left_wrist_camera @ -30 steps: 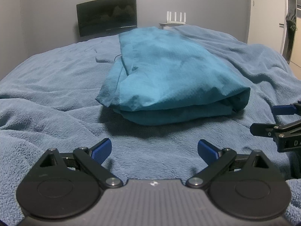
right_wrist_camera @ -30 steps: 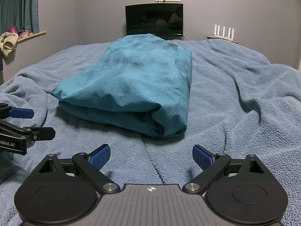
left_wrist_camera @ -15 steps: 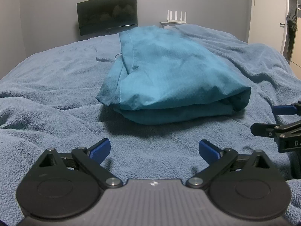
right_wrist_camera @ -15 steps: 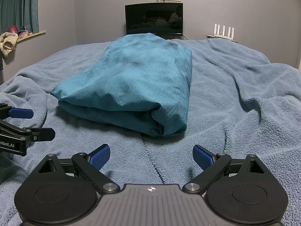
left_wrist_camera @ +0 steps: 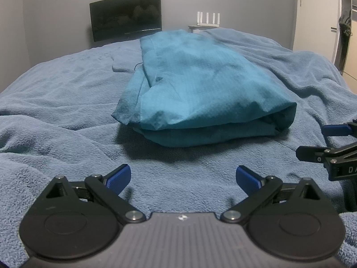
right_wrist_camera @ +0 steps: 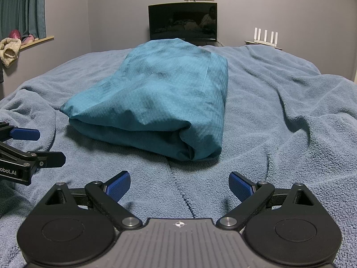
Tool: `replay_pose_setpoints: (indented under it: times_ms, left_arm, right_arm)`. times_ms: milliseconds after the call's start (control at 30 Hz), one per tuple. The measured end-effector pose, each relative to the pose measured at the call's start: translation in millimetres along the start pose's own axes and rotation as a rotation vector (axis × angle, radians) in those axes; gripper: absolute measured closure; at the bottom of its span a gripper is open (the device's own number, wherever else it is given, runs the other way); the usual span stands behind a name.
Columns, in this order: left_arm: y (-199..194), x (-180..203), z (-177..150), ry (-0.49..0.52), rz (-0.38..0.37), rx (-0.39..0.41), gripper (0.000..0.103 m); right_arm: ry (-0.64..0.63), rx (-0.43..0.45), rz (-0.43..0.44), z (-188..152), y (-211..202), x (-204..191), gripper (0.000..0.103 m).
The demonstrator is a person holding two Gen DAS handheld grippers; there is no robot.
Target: Fold large clothes
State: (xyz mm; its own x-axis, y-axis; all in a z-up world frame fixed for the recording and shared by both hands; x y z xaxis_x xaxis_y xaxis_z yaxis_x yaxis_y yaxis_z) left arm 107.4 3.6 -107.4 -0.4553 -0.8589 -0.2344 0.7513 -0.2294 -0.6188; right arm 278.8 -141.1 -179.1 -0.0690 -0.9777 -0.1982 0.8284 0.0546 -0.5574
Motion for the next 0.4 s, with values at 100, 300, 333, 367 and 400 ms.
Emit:
replay_pose_setpoints:
  times_ms: [100, 300, 333, 367, 400]
  left_arm:
    - [0.5, -0.7, -0.2, 0.0, -0.004, 0.003, 0.002]
    - [-1.7, 0.0, 1.1, 0.02, -0.028, 0.035, 0.002]
    - [-2.8, 0.4, 1.7, 0.027, -0.025, 0.045, 0.002]
    - [-2.6, 0.5, 2.1, 0.032, -0.023, 0.043, 0.002]
    - [-1.2, 0.4, 1.7, 0.035, -0.022, 0.034, 0.002]
  right_arm:
    - [0.0, 0.0, 0.0, 0.0, -0.1, 0.1, 0.006]
    - [0.0, 0.0, 0.0, 0.0, -0.5, 0.3, 0.006]
    - [0.0, -0.001, 0.0, -0.3, -0.6, 0.3, 0.006]
    - [0.0, -0.001, 0.0, 0.0, -0.6, 0.4, 0.006]
    - [0.0, -0.001, 0.0, -0.1, -0.7, 0.4, 0.006]
Point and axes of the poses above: each gripper's, at about its wrist camera, not at the fingertips, and y roughly the way its jaws point, x to its right, z to its top, the point moved 7 cm from there along y, roughly the way its jaws point, and after that the axes turned 15 degrees about y, right-handed, at the moved point
